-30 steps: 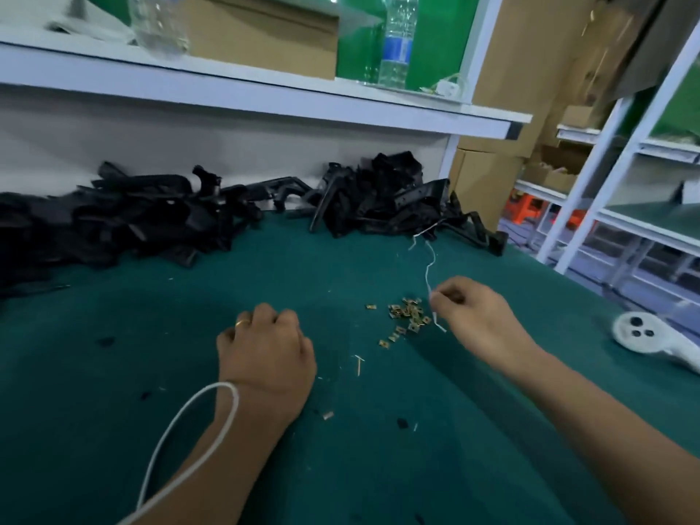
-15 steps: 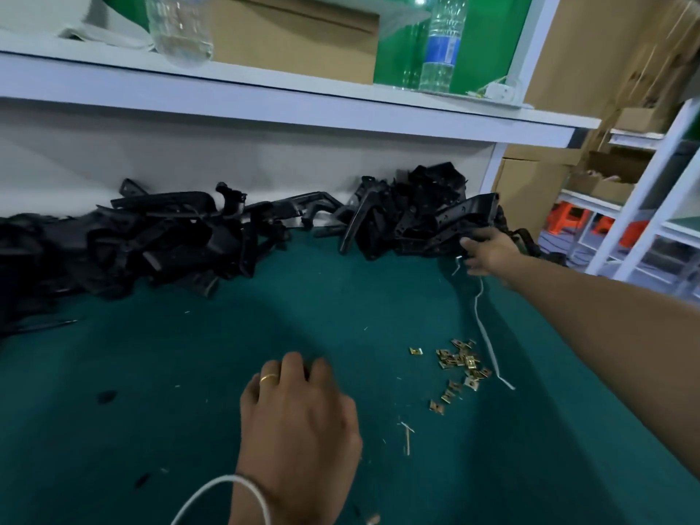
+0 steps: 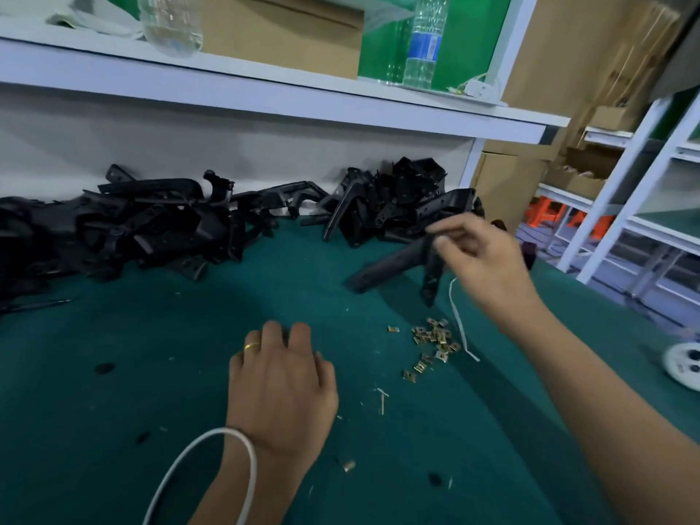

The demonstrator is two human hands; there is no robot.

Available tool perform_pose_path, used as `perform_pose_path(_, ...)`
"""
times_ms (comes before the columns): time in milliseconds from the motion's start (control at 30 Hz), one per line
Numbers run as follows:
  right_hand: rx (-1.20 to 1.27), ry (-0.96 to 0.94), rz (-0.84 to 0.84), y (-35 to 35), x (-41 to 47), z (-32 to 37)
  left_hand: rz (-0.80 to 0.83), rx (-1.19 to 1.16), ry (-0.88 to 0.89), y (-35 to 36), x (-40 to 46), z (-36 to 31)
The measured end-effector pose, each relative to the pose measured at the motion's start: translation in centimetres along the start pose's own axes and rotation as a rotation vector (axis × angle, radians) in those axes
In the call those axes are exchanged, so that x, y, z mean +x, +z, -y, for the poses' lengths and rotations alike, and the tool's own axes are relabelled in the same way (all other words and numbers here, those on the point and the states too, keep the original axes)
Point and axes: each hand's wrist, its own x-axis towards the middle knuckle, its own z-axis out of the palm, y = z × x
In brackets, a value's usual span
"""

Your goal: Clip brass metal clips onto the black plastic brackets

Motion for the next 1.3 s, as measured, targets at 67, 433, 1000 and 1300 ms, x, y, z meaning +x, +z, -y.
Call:
perform_pose_path(67, -0.037, -0.108, 0.188, 1.4, -2.3, 1.6, -0.102, -0.045, 0.004, -0.1, -0.1, 0.1)
perform_pose_path(433, 0.343, -0.164, 0.393, 5.3, -7.0, 0.9, -0.227, -0.009, 0.099, 0.8, 0.3, 0.6)
perform_pose_path(1000, -0.426, -0.058, 0.470, 3.3, -5.4, -3.5, -0.200, -0.096, -0.007, 0.9, 0.4, 1.3)
perform_pose_path(1300, -0.219, -0.091, 0.482, 4.3, -6.4, -2.4, -0.205, -0.101, -0.003, 0.8, 0.4, 1.2)
